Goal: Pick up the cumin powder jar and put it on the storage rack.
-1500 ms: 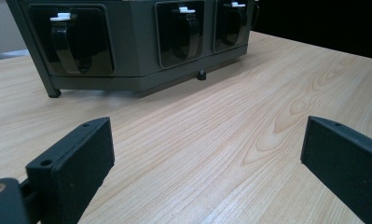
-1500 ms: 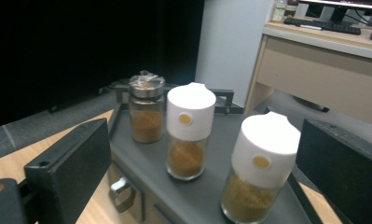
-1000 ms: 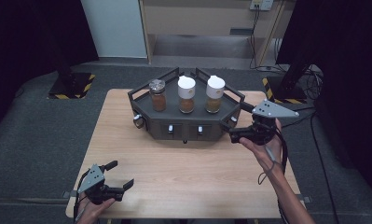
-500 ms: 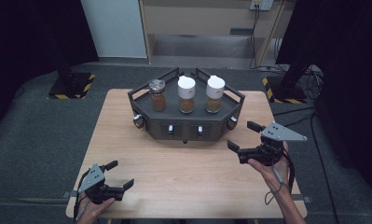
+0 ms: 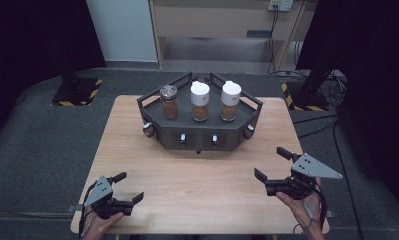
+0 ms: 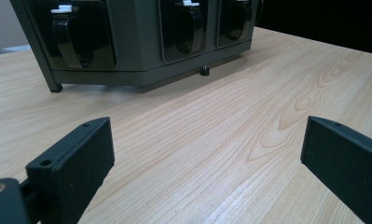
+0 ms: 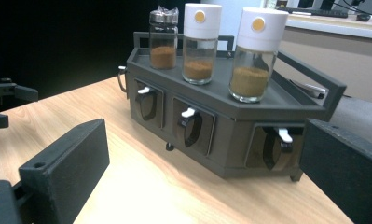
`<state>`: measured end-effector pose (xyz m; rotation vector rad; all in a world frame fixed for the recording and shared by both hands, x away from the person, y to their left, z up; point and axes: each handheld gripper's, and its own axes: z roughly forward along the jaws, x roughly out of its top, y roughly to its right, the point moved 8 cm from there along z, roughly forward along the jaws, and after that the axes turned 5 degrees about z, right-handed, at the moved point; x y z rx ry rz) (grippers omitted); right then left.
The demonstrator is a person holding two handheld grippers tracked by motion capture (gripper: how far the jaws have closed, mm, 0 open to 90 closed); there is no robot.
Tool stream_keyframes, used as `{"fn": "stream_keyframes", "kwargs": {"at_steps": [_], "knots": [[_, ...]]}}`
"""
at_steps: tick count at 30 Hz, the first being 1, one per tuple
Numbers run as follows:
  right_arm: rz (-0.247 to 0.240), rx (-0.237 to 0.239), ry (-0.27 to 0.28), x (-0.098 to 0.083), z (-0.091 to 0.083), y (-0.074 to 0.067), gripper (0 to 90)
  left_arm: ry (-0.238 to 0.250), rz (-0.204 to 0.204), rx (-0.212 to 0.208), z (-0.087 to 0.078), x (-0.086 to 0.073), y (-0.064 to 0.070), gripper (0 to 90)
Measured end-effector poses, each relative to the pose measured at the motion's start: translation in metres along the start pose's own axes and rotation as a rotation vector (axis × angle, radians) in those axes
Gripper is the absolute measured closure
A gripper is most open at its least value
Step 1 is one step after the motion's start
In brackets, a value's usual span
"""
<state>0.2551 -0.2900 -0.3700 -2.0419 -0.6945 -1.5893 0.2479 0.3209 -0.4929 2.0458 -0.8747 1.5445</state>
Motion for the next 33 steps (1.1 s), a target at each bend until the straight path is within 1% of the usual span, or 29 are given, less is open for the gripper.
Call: {"fn": "stream_keyframes", "kwargs": {"at_steps": [6, 14, 20, 24, 27, 33], "knots": [[0.011, -0.02, 0.01, -0.017, -0.011, -0.002, 2.0, 0.002, -0.002, 0.0, 0.0, 0.0, 0.0, 1.4], [0.019, -0.048, 0.017, -0.036, -0.021, -0.003, 2.0, 0.005, -0.005, 0.0, -0.001, 0.0, 0.0, 1.4], [0.018, -0.072, -0.004, -0.051, -0.025, -0.002, 2.0, 0.008, -0.005, -0.002, -0.001, 0.0, 0.0, 1.4], [0.024, -0.075, 0.003, -0.058, -0.029, 0.001, 2.0, 0.007, -0.003, -0.003, -0.001, 0.0, 0.0, 1.4], [0.038, -0.074, 0.009, -0.062, -0.032, 0.003, 2.0, 0.008, -0.003, -0.003, -0.001, 0.0, 0.0, 1.3], [0.038, -0.074, -0.008, -0.076, -0.034, 0.007, 2.0, 0.013, -0.003, -0.008, -0.001, 0.0, 0.0, 1.4]]}}
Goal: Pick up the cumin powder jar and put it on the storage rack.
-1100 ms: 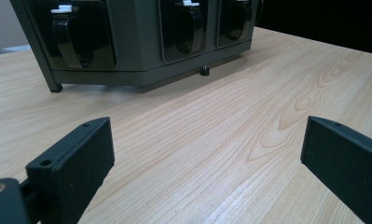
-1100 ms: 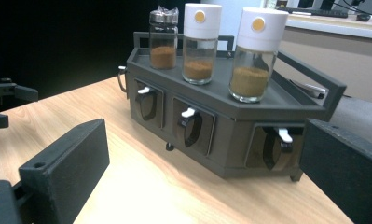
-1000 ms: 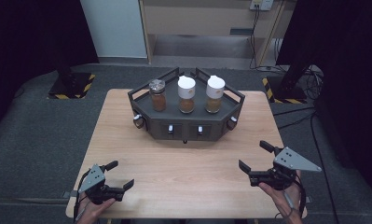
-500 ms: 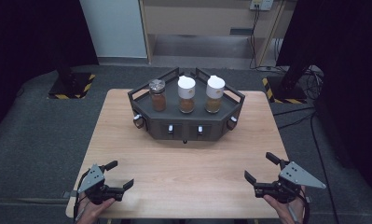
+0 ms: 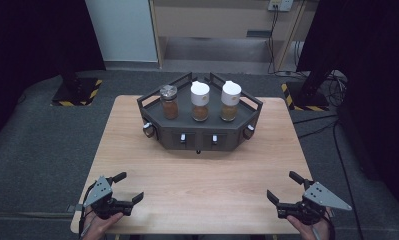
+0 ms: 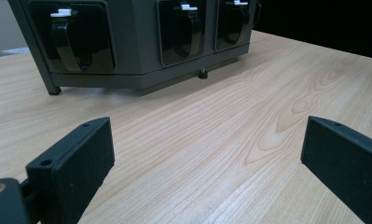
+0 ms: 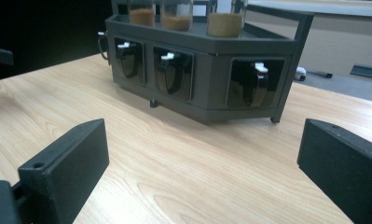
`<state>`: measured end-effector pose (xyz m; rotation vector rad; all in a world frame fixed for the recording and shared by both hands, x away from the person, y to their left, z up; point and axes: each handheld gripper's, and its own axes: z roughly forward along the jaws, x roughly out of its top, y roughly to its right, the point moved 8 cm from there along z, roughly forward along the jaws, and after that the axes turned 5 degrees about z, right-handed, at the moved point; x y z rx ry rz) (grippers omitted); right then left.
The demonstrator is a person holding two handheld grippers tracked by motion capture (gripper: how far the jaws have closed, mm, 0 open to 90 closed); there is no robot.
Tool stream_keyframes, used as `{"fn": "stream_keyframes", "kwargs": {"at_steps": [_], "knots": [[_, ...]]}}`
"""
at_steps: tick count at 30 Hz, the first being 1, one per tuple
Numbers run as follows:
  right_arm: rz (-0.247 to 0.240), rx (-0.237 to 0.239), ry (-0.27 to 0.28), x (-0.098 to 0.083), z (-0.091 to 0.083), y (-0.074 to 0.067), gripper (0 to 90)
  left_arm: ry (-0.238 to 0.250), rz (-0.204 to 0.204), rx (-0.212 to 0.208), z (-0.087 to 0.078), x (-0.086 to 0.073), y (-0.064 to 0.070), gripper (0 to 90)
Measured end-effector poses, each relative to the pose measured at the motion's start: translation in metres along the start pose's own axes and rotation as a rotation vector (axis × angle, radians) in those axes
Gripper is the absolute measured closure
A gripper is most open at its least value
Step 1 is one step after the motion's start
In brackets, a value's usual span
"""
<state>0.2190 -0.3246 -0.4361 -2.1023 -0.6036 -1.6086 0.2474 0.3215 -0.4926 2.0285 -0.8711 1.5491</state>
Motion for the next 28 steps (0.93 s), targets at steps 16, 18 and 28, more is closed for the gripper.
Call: {"fn": "stream_keyframes", "kwargs": {"at_steps": [16, 18, 28], "knots": [[0.023, 0.025, -0.007, -0.015, 0.008, 0.01, 2.7, 0.005, 0.005, -0.017, 0.003, 0.001, 0.0, 1.4], [0.019, 0.023, -0.007, -0.015, 0.008, 0.009, 2.9, 0.006, 0.005, -0.017, 0.003, 0.001, 0.0, 1.4], [0.025, 0.018, -0.005, -0.016, 0.008, 0.01, 2.8, 0.005, 0.006, -0.015, 0.002, 0.001, 0.0, 1.4]]}}
